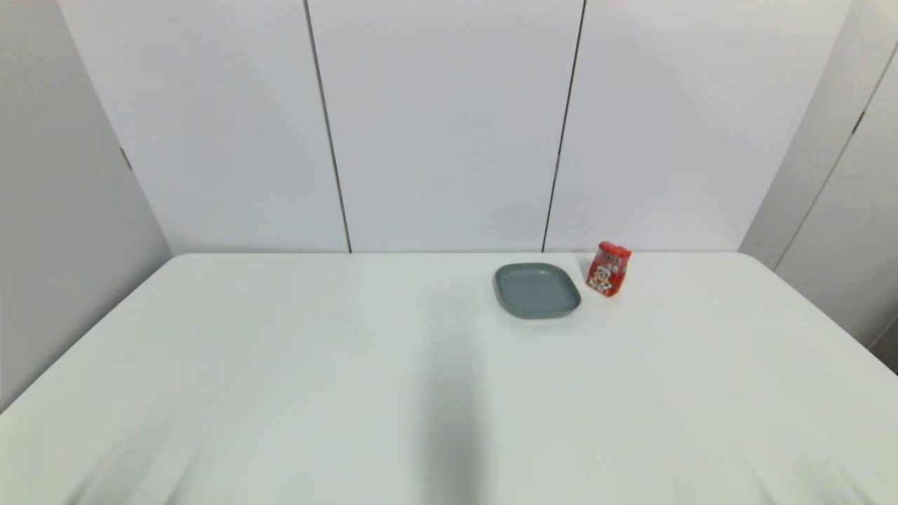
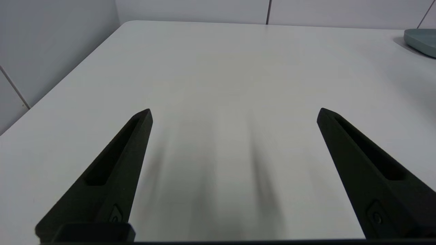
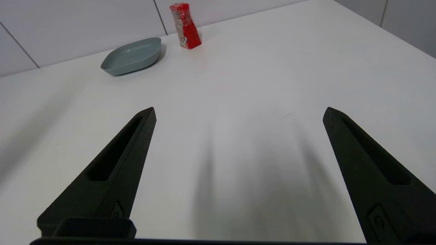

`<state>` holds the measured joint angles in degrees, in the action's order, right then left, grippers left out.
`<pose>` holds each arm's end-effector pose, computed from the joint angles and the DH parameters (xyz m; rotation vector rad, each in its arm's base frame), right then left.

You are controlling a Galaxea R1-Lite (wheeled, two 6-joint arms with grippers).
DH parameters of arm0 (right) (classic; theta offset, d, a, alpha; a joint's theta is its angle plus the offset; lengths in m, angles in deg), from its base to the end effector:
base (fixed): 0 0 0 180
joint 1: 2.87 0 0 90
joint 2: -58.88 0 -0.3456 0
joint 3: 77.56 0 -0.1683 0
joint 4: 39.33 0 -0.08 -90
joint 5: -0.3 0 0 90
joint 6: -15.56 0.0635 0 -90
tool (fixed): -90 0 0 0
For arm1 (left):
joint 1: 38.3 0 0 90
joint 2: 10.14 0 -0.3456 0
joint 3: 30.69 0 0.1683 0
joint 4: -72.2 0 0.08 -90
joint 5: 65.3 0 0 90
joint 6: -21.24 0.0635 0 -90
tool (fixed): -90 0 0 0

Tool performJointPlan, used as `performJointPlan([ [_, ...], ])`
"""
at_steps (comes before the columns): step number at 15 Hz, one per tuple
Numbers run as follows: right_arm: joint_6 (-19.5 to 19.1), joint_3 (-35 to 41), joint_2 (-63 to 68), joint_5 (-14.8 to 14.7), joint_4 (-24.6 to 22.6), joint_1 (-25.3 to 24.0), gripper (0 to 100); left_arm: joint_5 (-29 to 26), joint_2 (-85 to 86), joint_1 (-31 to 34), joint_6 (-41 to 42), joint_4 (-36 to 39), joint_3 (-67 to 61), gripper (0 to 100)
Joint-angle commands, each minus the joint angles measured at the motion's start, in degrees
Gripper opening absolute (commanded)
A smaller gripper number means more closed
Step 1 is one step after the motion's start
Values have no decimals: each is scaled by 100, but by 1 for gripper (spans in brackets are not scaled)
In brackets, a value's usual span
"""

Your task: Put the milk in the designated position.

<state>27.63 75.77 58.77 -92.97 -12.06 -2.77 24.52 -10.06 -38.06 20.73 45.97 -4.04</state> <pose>-0.0520 -0.0035 0.0739 0.2104 0.0023 -0.0595 -0.0518 -0.0004 0.0765 -0.0089 -0.0087 0.0010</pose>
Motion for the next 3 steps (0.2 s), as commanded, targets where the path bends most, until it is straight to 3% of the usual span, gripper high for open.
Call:
performJointPlan([
  [1, 6, 2, 11, 2, -1, -1, 100, 1, 1, 2, -2, 2, 0, 100],
  [3, 6, 2, 11, 2, -1, -1, 100, 1, 1, 2, -2, 2, 0, 100],
])
